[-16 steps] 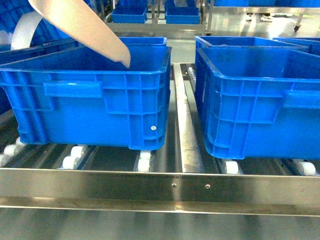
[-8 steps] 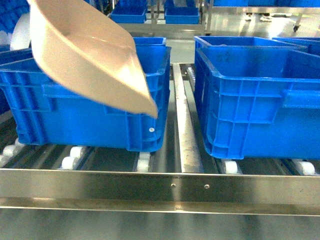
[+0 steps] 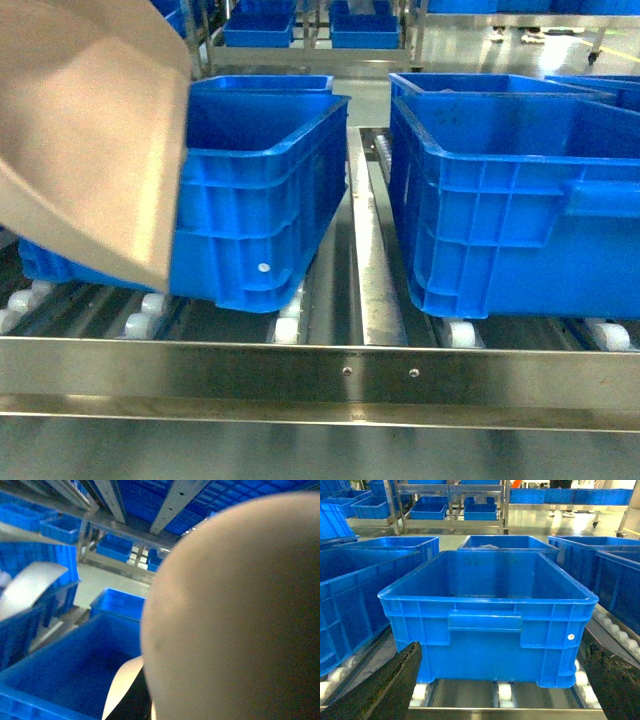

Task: Place part in tray to right shelf

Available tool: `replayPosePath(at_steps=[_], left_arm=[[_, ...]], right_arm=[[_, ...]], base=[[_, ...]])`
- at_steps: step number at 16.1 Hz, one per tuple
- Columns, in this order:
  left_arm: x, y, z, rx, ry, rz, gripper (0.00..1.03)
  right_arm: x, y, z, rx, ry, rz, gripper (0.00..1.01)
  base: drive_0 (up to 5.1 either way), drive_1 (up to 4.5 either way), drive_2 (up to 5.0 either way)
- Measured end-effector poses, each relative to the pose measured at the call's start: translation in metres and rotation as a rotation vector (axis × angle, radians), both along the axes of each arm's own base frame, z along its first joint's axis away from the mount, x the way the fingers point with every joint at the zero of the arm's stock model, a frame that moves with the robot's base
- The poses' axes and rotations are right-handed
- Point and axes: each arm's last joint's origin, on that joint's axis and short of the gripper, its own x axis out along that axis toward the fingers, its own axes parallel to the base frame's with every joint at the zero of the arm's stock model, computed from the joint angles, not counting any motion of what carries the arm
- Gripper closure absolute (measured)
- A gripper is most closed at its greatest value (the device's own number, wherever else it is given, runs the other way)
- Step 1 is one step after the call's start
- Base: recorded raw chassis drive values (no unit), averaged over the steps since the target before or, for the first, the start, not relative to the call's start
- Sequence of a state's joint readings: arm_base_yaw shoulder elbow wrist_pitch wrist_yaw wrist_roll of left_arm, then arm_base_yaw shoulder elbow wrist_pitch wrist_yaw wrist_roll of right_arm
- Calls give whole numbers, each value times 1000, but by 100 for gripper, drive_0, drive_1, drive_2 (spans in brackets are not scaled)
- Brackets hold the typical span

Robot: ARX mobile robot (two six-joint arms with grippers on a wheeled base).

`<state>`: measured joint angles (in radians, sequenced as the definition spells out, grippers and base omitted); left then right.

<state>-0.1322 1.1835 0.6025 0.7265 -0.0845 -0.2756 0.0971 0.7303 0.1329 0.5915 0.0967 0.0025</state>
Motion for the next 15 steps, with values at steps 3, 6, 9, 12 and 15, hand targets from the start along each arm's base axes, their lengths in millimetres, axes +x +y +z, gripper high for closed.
replayPosePath(at_steps=[3,6,9,12,15], left_arm=[[-12,6,-8,52,-18,17,87],[-19,9,-15,75,-17,25,87],[-42,13,-34,119,-20,9,87],[-72,28,-58,176,-4,29,88],[-106,31,-97,274,132,64,88]], right_arm=[[0,0,0,0,0,0,3],[0,0,0,0,0,0,3],[0,0,0,0,0,0,3],[0,0,0,0,0,0,3],[0,0,0,0,0,0,3]], base=[[0,0,0],[0,0,0],[0,0,0],[0,0,0],[0,0,0]])
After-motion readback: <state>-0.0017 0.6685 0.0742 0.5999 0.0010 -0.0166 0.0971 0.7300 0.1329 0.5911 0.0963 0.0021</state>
